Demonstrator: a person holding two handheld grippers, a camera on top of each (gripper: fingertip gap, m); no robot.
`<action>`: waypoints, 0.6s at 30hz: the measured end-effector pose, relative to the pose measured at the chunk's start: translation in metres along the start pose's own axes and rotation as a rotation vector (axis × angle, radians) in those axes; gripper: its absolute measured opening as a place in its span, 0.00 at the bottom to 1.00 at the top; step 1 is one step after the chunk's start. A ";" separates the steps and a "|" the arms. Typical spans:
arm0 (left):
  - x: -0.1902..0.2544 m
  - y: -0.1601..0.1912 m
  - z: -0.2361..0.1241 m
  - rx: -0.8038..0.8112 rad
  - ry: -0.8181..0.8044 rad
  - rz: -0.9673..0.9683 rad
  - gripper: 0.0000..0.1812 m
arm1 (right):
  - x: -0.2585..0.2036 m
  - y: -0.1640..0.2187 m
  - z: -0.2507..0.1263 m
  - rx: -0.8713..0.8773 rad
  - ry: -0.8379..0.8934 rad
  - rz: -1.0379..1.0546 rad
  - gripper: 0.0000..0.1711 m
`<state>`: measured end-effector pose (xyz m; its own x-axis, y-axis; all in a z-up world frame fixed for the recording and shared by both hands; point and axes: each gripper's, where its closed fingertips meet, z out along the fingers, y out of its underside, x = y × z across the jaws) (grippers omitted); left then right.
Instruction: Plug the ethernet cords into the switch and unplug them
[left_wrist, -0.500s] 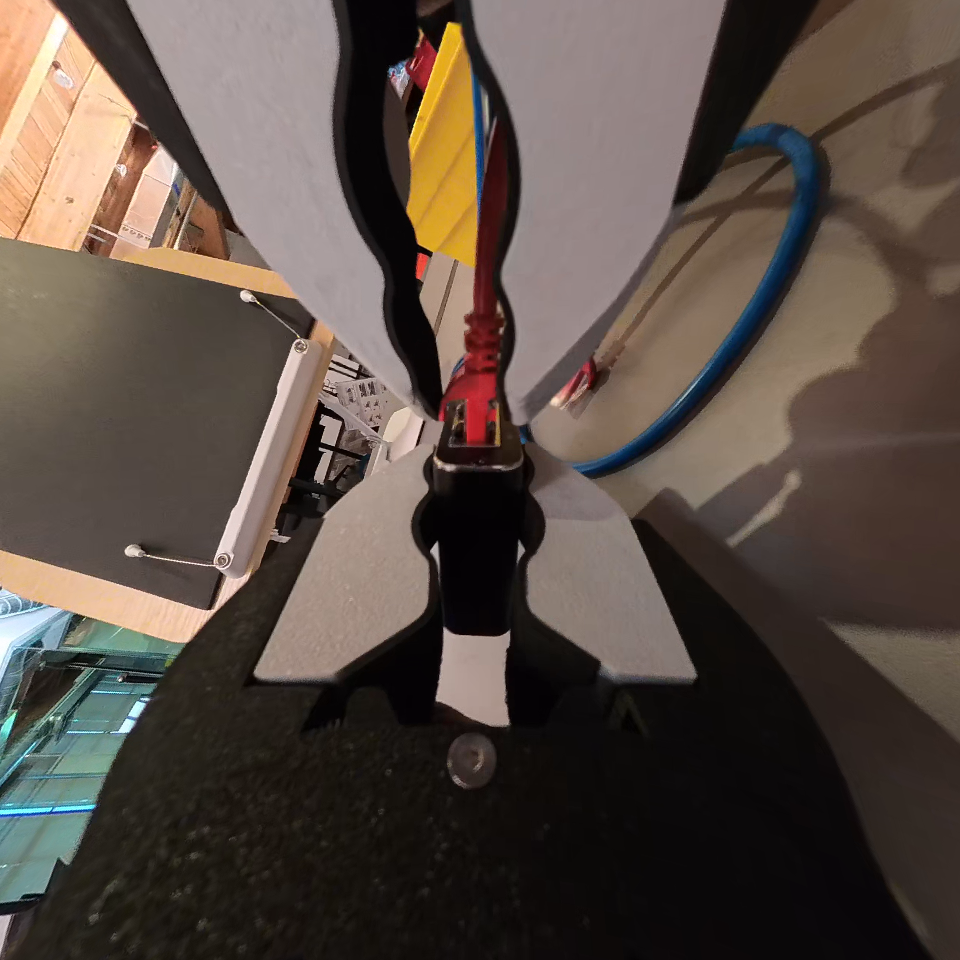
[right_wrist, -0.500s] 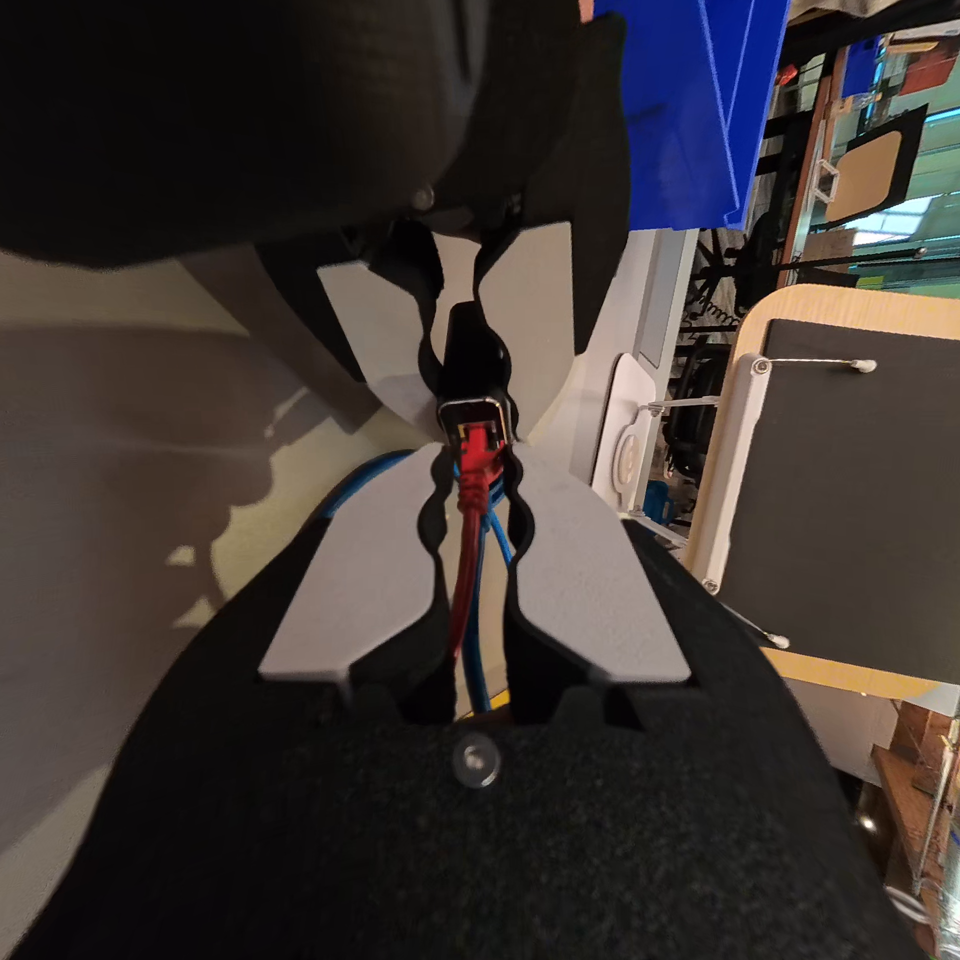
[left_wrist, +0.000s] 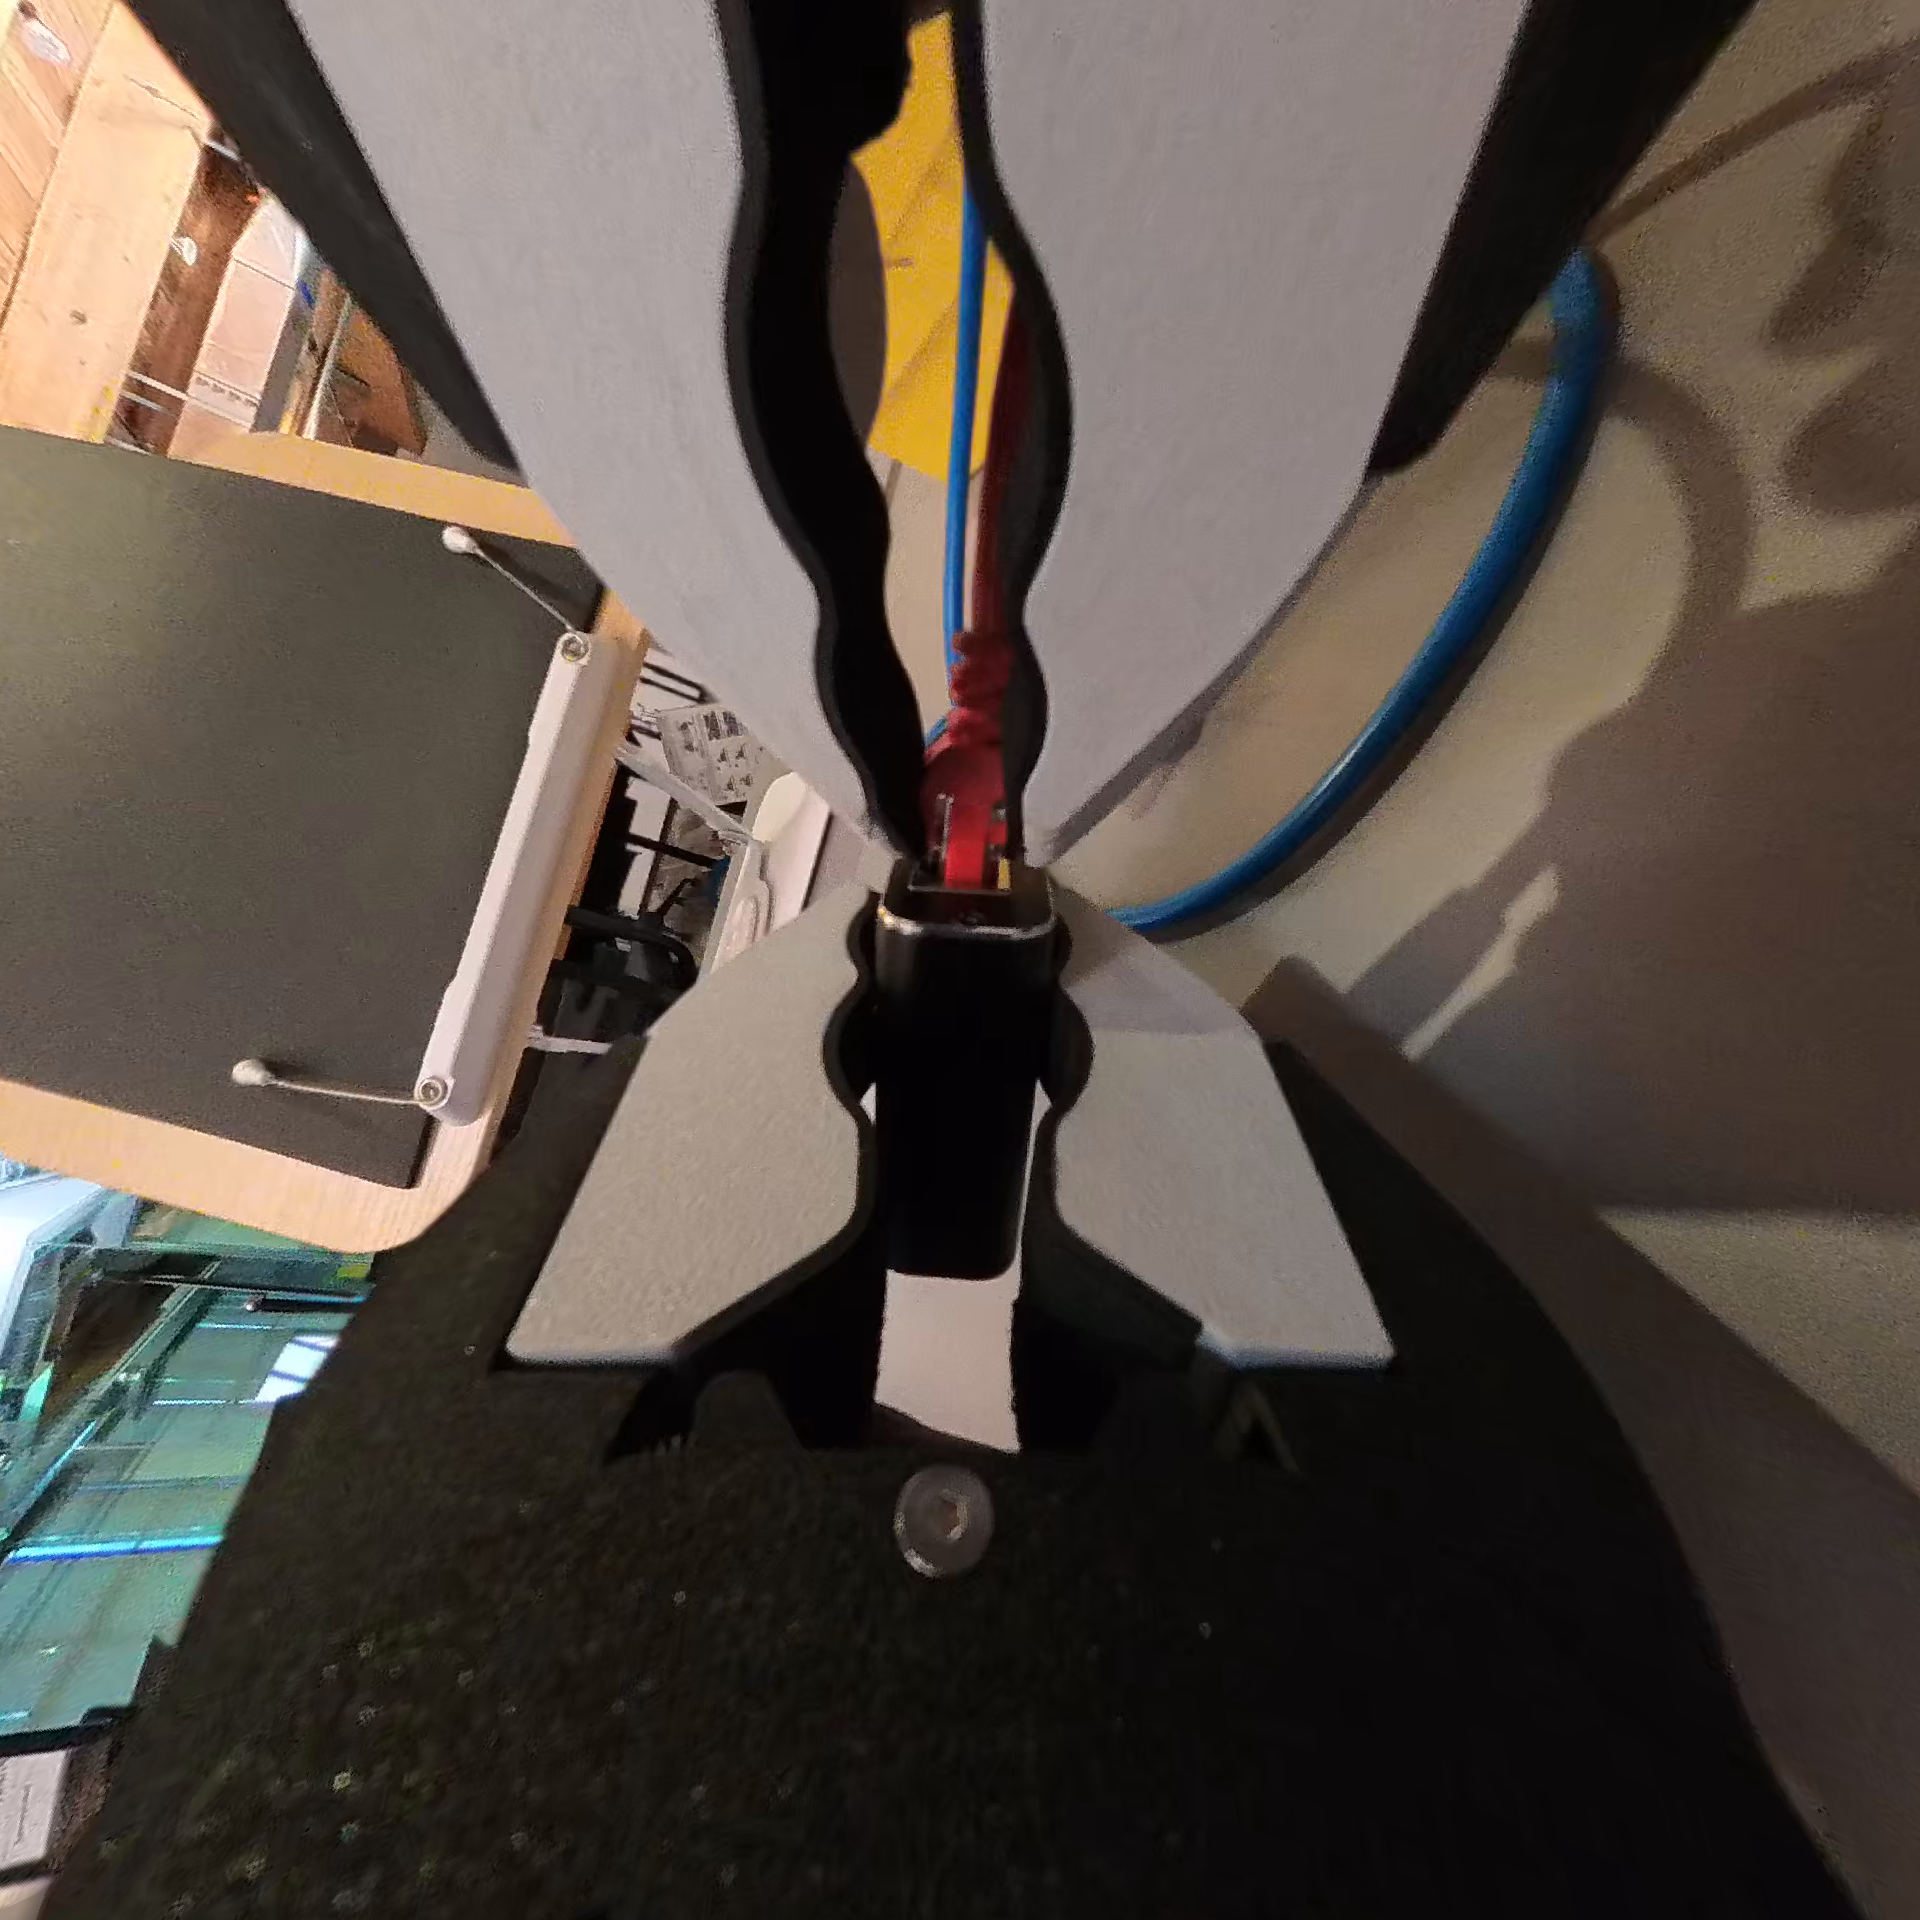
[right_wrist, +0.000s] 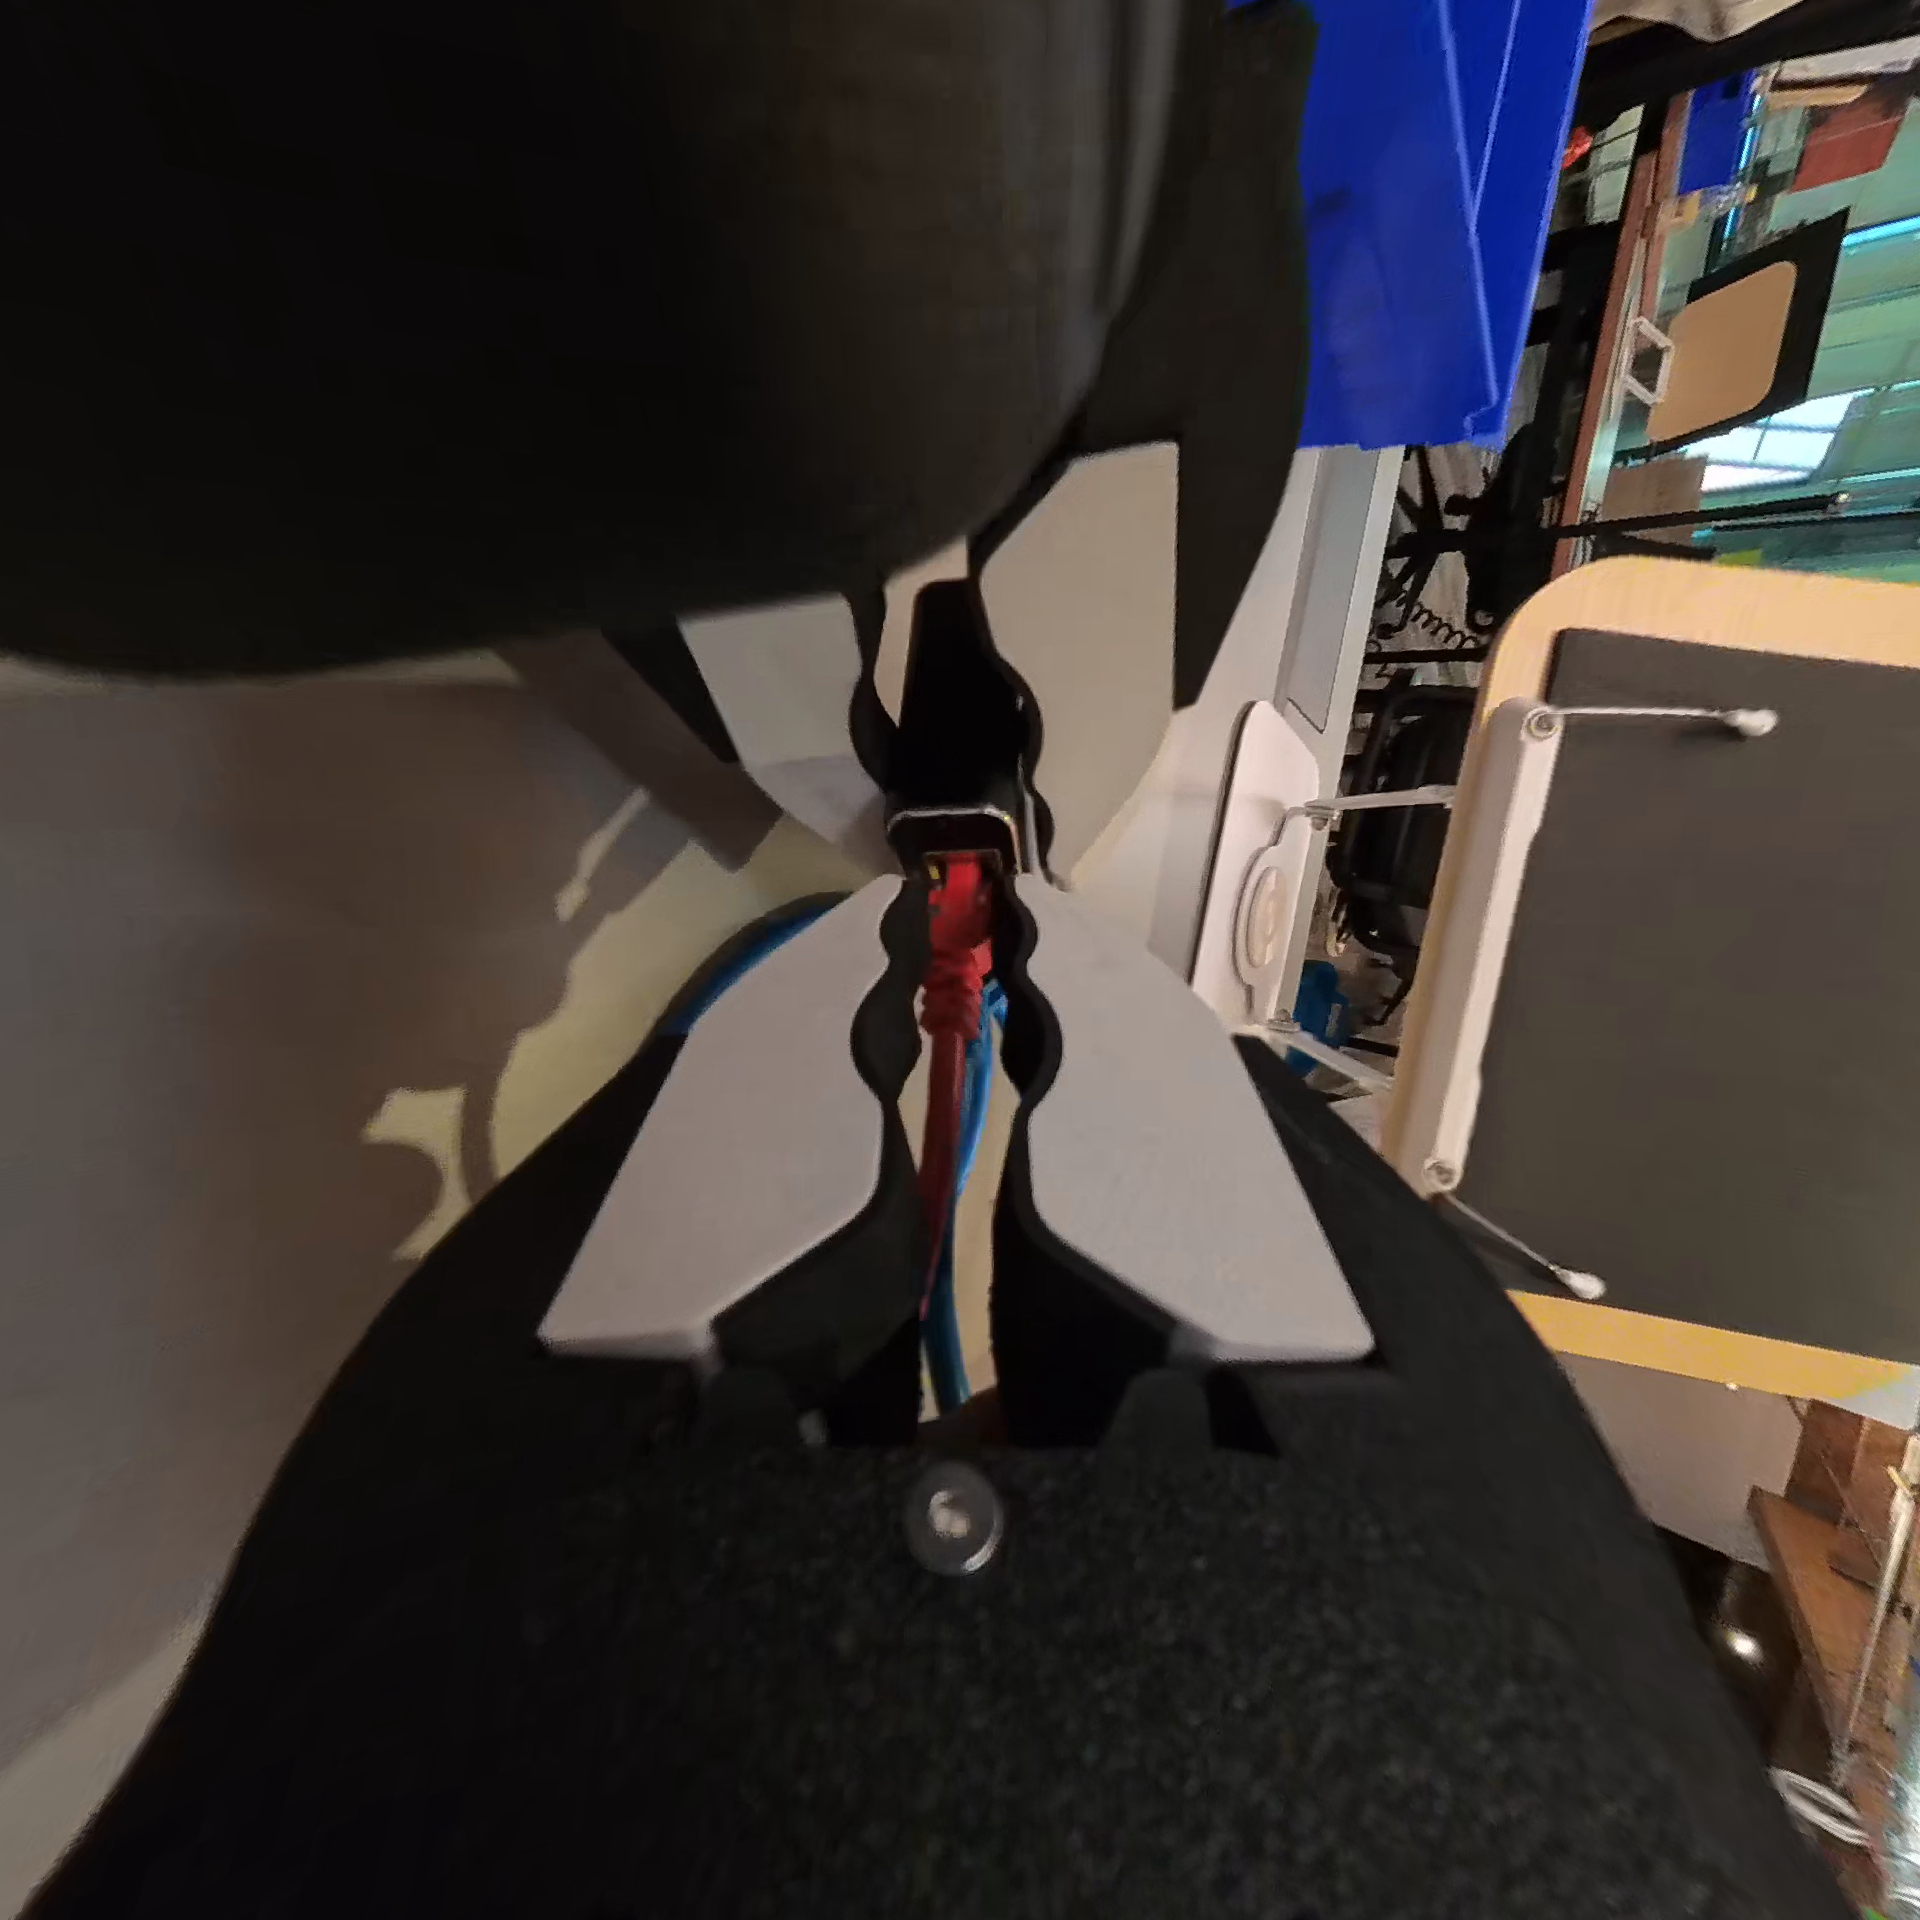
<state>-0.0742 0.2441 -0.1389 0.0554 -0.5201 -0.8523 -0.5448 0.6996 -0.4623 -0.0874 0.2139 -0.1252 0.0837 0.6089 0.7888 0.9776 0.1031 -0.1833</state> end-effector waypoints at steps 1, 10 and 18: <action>0.001 0.001 0.000 -0.001 0.004 -0.002 0.15 | 0.000 0.000 0.001 0.006 0.000 0.025 0.07; 0.001 -0.008 -0.001 0.012 -0.028 0.032 0.15 | -0.001 0.002 -0.011 -0.003 0.060 -0.021 0.07; -0.040 0.019 -0.004 -0.116 -0.135 -0.145 0.15 | -0.012 0.034 -0.064 0.005 0.035 0.142 0.07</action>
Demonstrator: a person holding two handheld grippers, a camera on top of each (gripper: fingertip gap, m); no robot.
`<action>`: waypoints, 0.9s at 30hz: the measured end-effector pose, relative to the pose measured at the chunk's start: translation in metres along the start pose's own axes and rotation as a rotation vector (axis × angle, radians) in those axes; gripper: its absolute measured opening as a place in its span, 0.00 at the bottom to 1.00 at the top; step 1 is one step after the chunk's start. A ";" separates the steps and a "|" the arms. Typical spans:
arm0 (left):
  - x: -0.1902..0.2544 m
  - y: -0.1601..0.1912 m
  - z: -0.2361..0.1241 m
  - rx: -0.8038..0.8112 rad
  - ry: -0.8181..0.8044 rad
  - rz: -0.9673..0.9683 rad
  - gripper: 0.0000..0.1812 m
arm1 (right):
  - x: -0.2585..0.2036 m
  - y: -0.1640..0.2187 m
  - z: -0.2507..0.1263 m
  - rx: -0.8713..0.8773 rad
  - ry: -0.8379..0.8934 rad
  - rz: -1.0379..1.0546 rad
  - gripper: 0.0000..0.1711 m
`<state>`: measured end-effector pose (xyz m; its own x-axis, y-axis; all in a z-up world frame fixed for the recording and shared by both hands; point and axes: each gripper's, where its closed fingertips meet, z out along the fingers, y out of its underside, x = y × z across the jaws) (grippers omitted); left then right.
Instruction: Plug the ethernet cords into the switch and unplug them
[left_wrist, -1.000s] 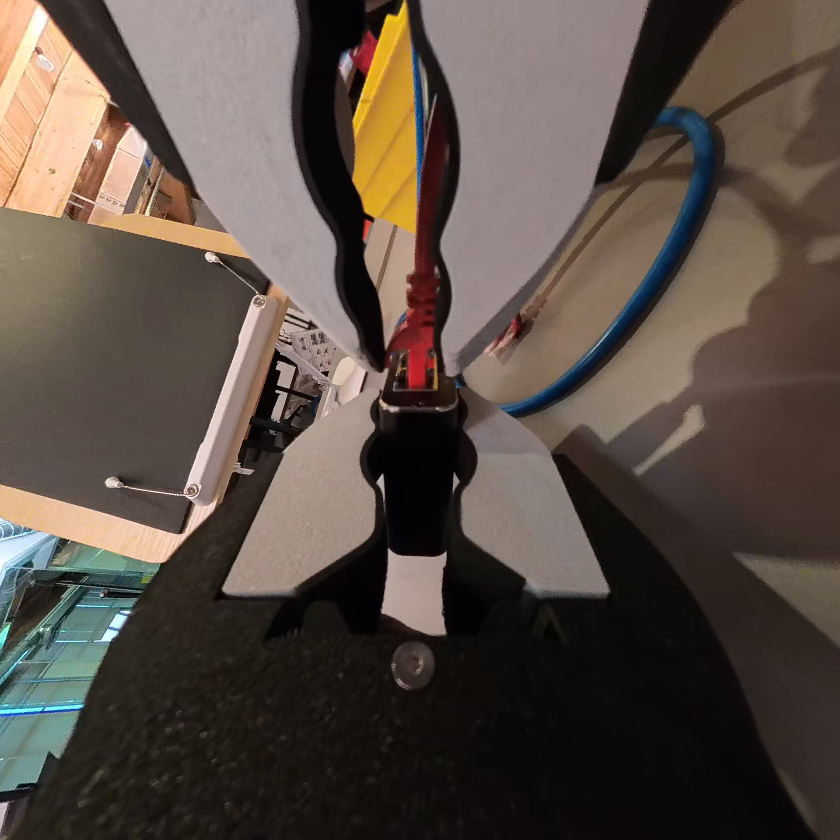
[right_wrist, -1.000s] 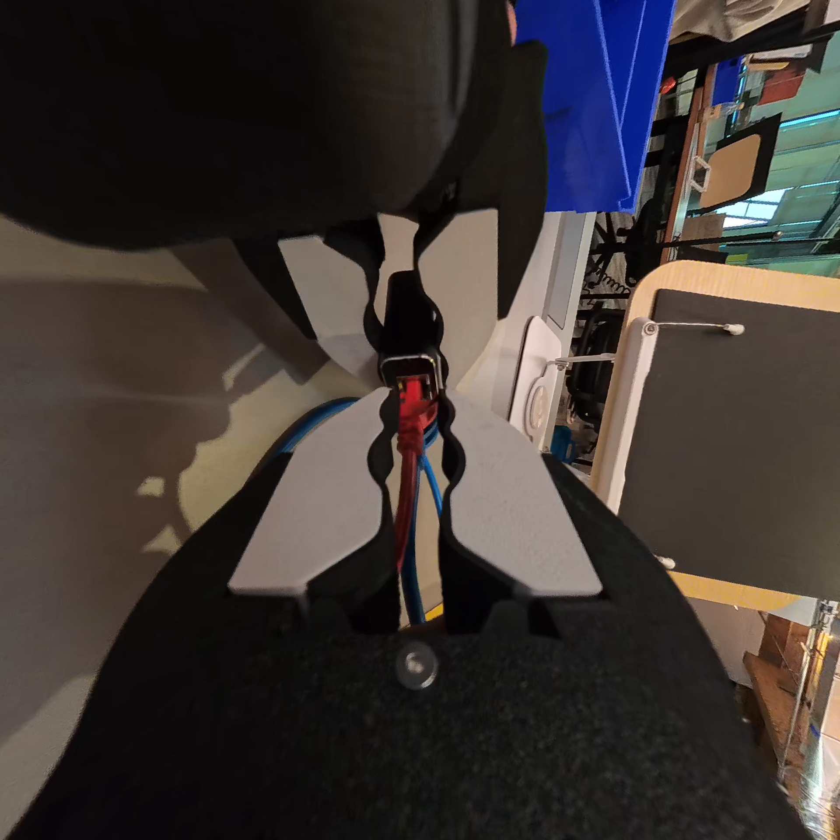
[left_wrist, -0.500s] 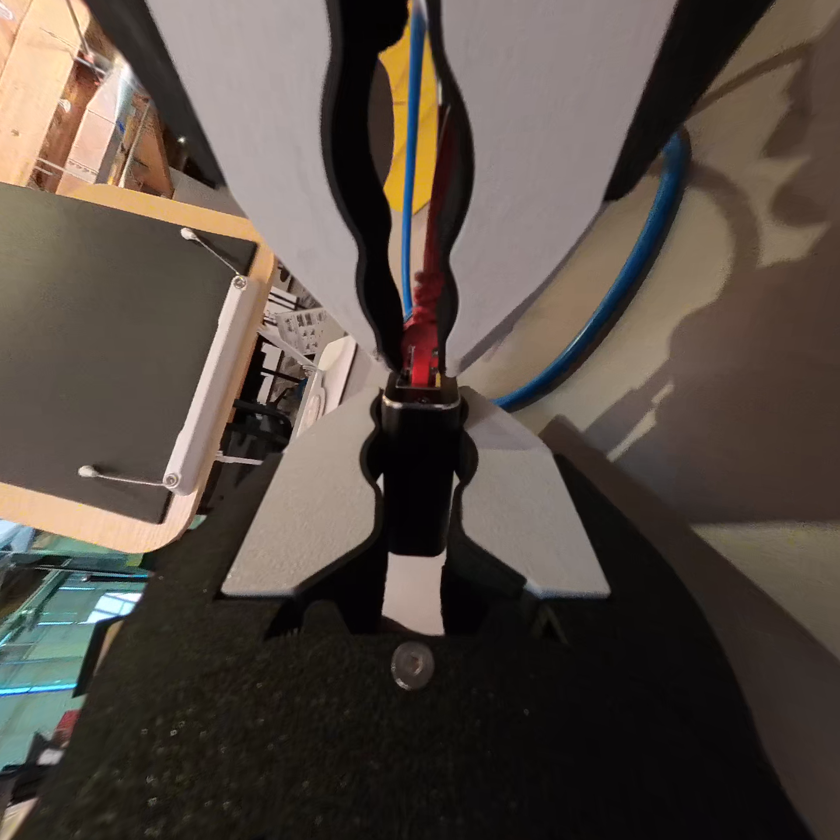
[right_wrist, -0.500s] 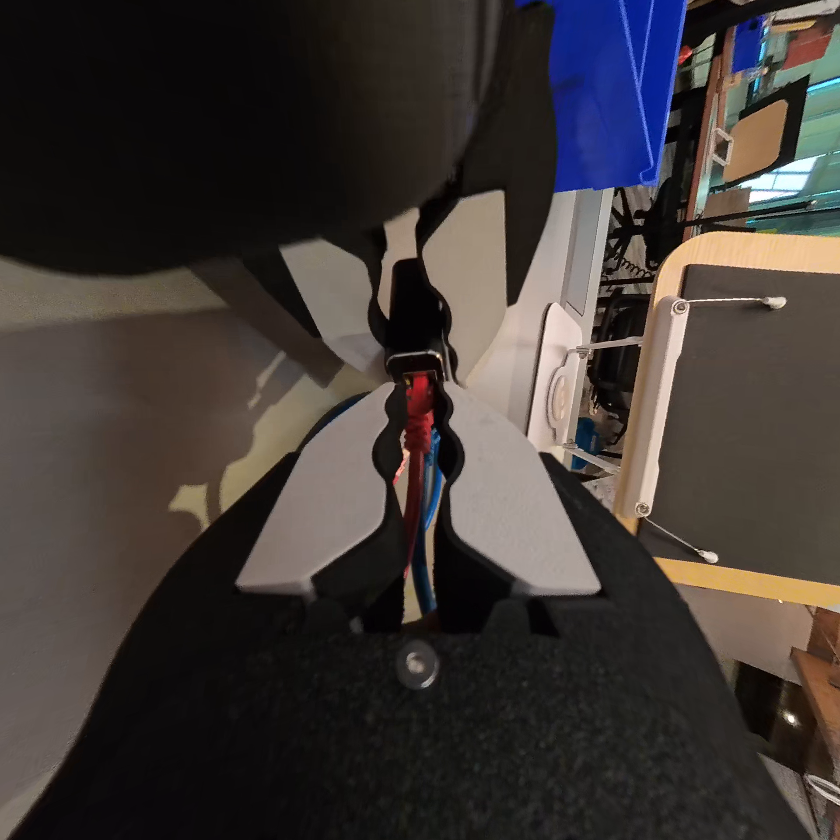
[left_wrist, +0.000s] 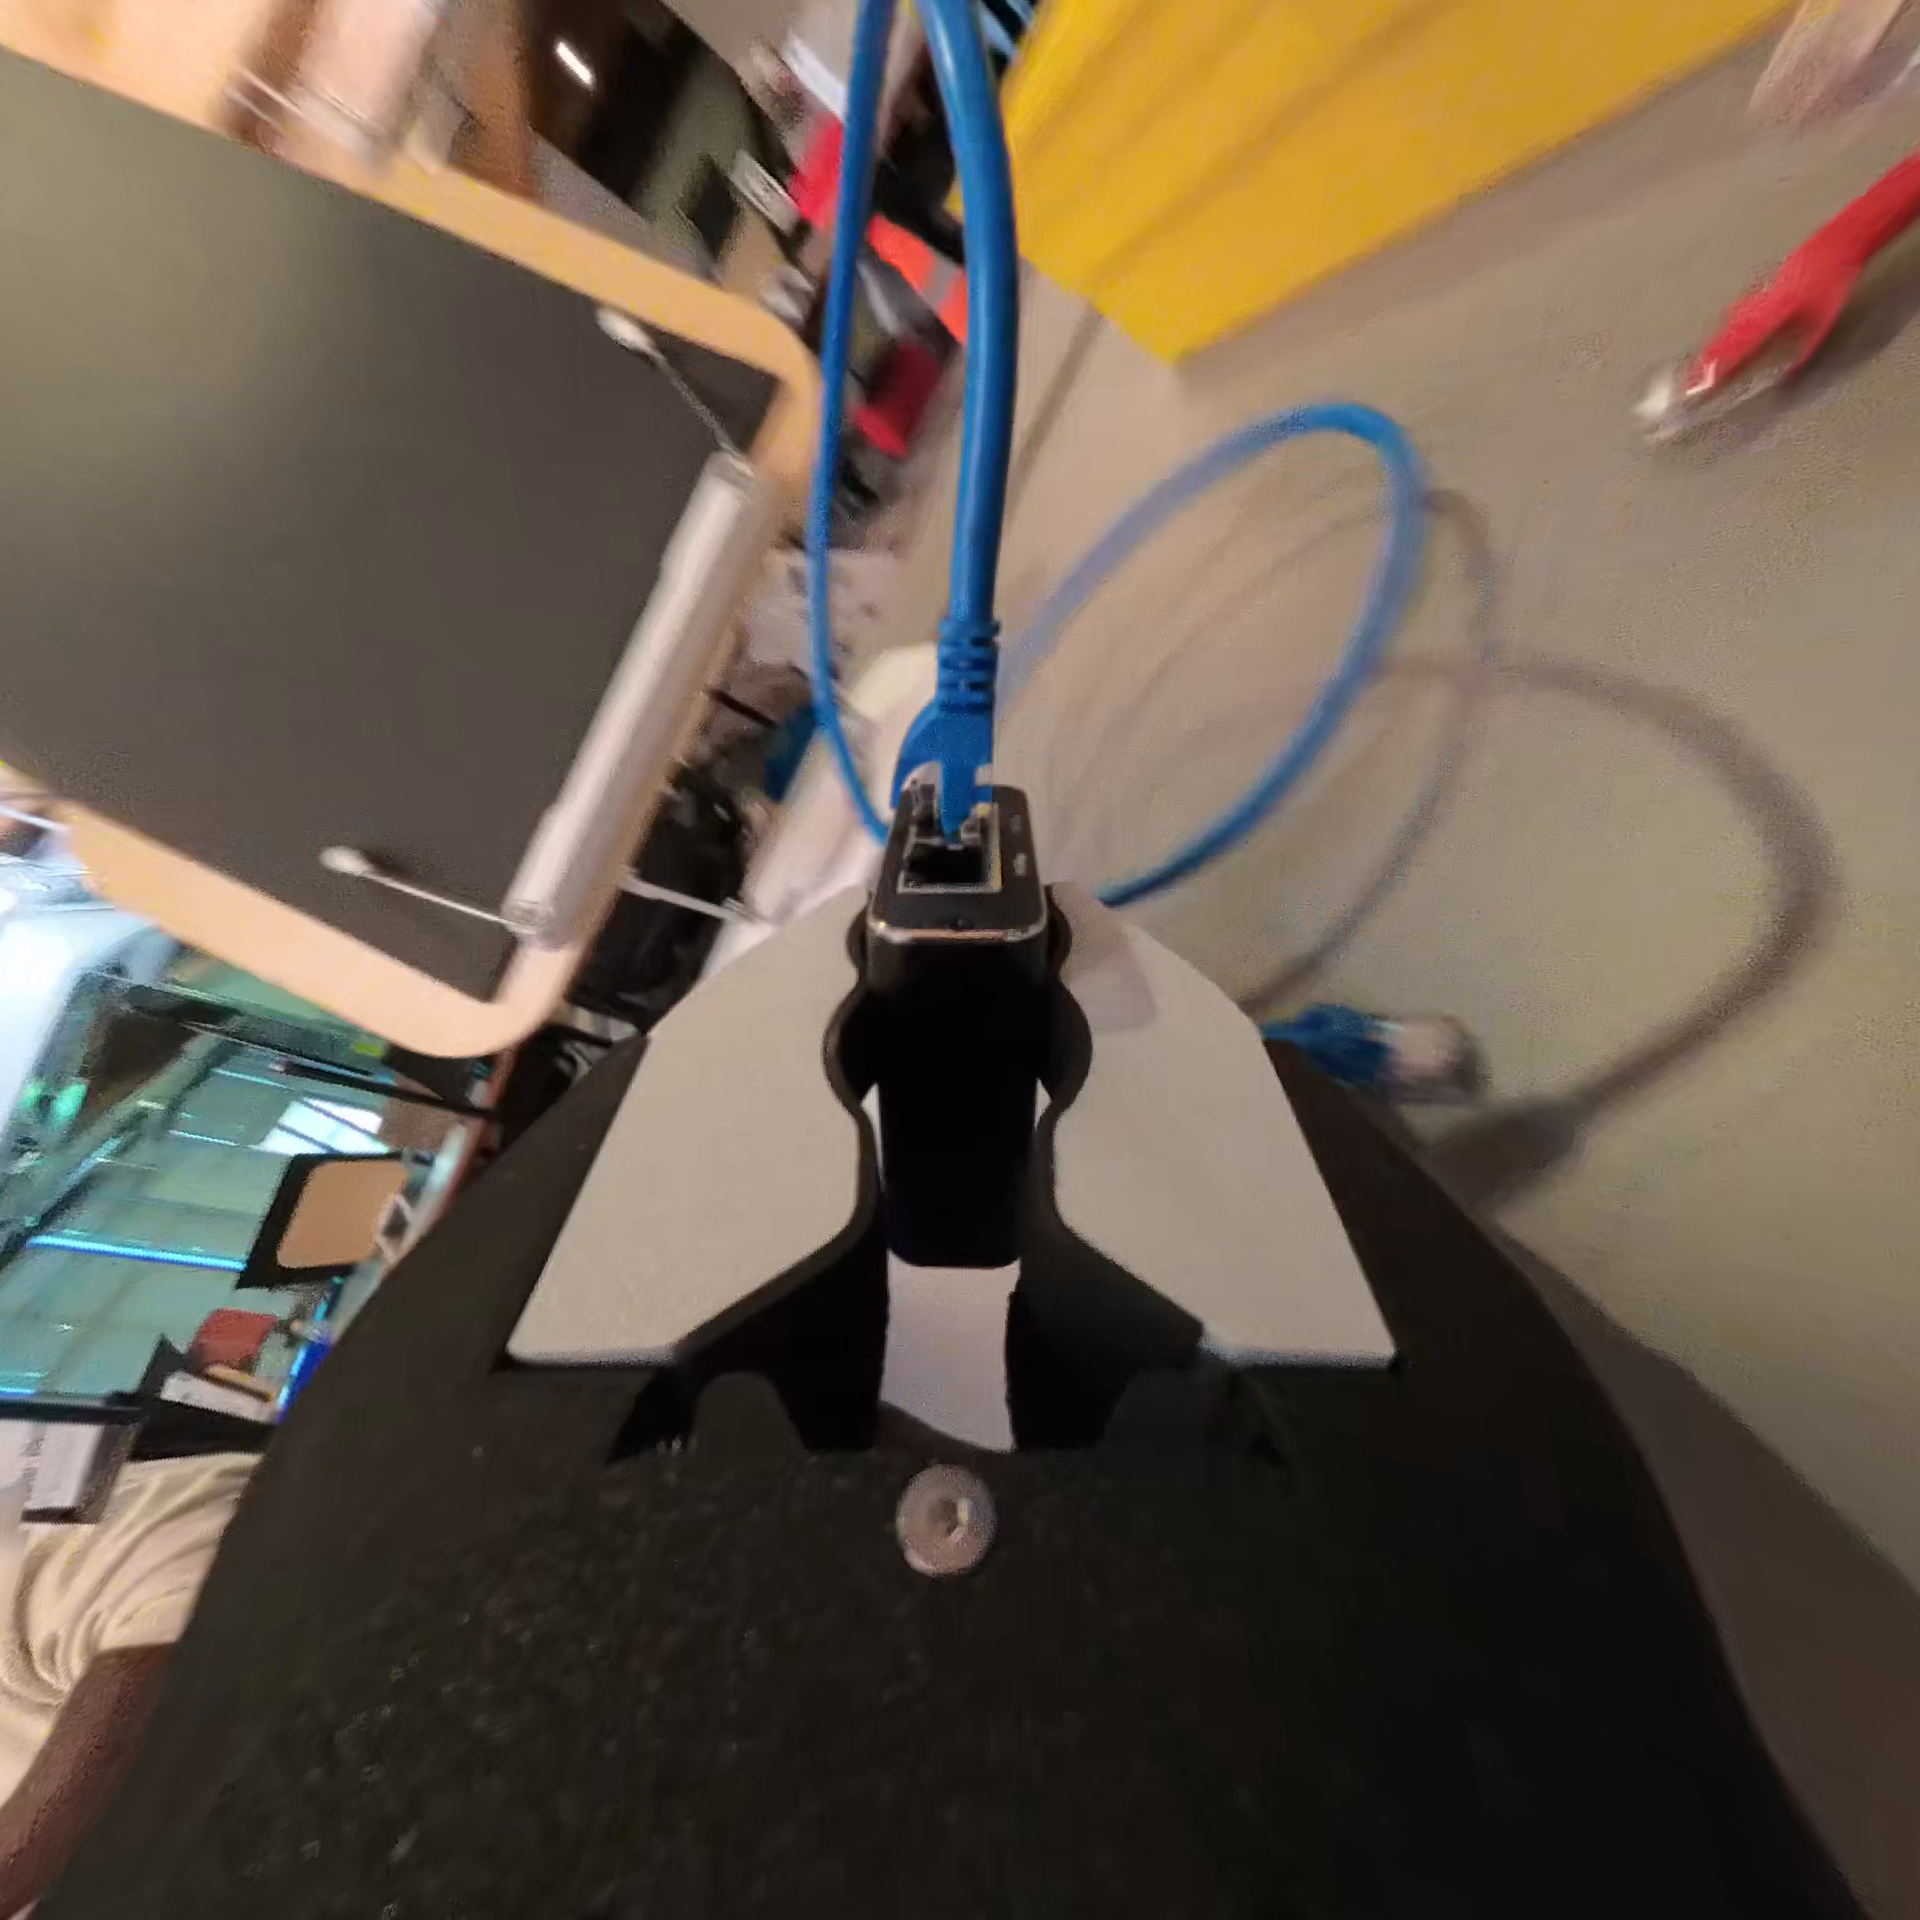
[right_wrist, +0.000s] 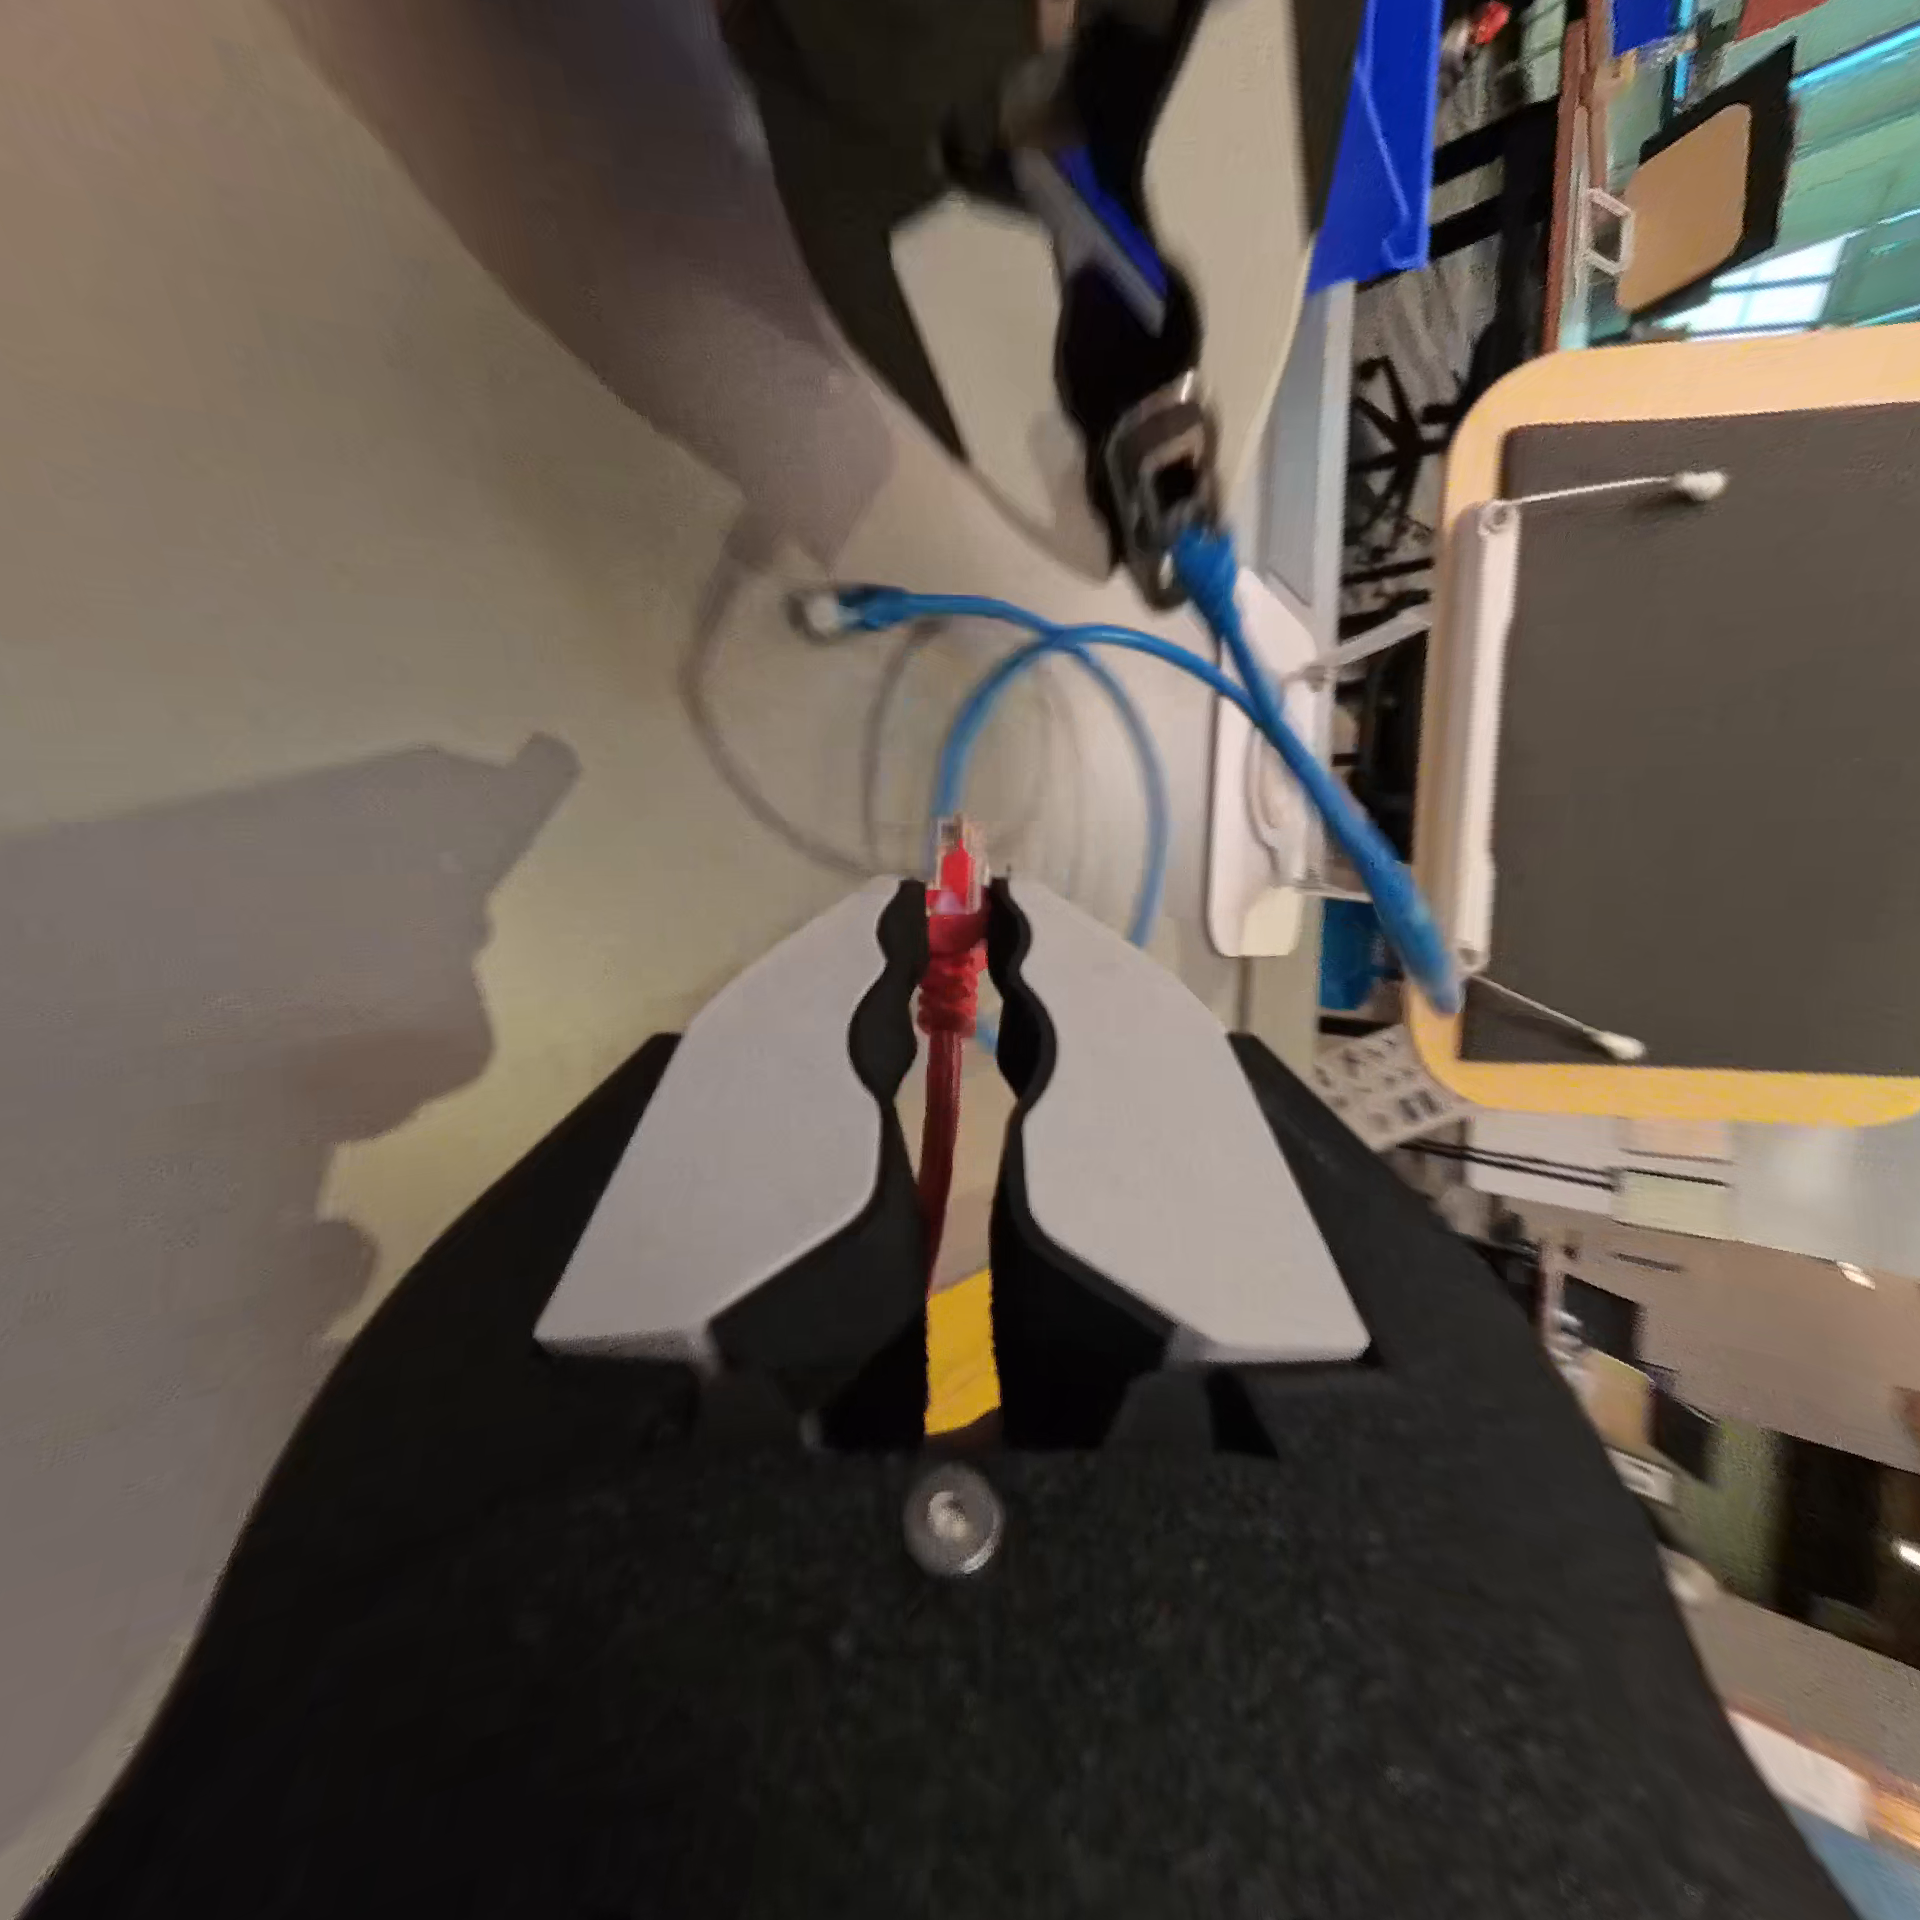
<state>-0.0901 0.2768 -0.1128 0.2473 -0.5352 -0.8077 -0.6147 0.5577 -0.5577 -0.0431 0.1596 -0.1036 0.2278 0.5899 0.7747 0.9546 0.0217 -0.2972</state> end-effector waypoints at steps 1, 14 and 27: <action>0.011 0.004 0.004 -0.039 0.033 0.012 0.15 | -0.007 -0.003 -0.004 0.018 -0.015 0.033 0.07; 0.028 0.027 0.010 -0.081 0.132 -0.028 0.14 | -0.113 -0.042 0.000 0.009 -0.171 0.401 0.13; 0.037 0.019 0.006 -0.053 0.163 -0.014 0.14 | -0.104 0.110 -0.050 -0.259 -0.079 1.189 0.12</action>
<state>-0.0882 0.2720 -0.1545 0.1340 -0.6409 -0.7558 -0.6519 0.5174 -0.5543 0.0480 0.0604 -0.1889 0.9821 0.1798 0.0562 0.1706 -0.7220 -0.6705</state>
